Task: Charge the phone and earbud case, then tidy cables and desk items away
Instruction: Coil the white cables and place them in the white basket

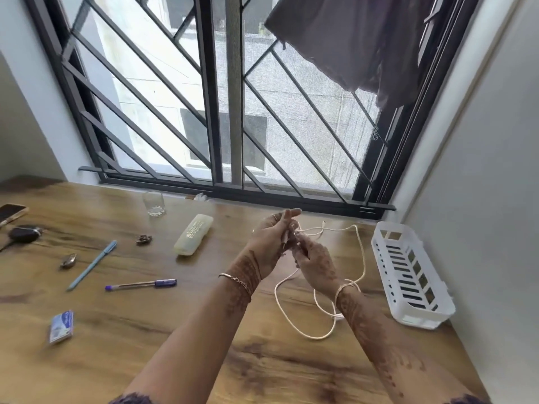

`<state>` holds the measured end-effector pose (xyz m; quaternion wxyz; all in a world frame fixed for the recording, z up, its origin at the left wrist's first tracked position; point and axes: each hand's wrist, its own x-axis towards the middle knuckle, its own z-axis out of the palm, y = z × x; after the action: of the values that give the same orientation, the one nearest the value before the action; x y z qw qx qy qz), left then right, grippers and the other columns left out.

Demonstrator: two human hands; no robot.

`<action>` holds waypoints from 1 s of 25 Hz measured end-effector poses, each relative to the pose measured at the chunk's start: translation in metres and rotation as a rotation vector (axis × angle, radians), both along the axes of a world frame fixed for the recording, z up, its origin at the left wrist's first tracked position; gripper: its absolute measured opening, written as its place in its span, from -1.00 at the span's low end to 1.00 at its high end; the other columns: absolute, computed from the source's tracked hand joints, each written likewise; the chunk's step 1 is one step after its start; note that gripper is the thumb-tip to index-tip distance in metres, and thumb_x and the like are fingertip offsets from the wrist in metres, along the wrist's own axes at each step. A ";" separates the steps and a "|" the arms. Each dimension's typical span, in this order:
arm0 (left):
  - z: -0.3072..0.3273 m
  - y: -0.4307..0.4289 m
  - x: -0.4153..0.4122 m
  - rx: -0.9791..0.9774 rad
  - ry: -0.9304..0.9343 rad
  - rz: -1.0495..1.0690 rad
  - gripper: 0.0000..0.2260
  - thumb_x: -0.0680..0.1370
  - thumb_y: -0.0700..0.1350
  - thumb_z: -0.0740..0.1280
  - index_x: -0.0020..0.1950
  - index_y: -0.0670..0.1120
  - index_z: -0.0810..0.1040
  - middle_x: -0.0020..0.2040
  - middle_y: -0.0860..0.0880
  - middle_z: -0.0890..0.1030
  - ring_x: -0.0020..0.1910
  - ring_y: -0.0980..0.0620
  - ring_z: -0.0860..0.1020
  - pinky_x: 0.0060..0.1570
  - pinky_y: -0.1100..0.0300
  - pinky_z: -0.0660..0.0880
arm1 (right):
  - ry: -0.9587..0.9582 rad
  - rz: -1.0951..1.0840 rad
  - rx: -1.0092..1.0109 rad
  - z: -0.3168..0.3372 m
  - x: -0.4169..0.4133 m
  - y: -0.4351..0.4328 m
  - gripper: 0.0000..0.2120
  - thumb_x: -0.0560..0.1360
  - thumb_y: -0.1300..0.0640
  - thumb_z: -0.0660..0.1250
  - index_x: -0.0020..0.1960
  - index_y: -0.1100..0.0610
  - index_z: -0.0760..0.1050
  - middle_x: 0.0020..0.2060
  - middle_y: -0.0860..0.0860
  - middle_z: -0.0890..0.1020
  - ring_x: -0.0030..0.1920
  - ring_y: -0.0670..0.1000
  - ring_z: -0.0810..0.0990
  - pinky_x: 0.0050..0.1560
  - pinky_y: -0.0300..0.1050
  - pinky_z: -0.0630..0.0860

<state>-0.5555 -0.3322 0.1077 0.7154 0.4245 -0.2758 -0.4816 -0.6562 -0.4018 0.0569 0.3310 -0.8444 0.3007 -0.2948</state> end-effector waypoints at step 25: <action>-0.011 -0.021 0.046 0.135 0.025 -0.423 -0.69 0.64 -0.02 0.12 0.02 -0.20 0.54 -0.45 0.08 0.22 -0.57 0.20 0.18 -0.44 0.33 0.37 | 0.005 0.015 0.163 0.070 0.005 -0.055 -0.76 0.43 -0.02 0.45 -0.15 0.18 0.62 -0.28 0.03 0.61 -0.24 -0.10 0.49 -0.16 -0.18 0.39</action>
<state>-0.5098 -0.3536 0.0965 0.5718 0.3982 -0.3169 -0.6435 -0.6514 -0.4567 0.1271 0.4003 -0.8176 0.3183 -0.2646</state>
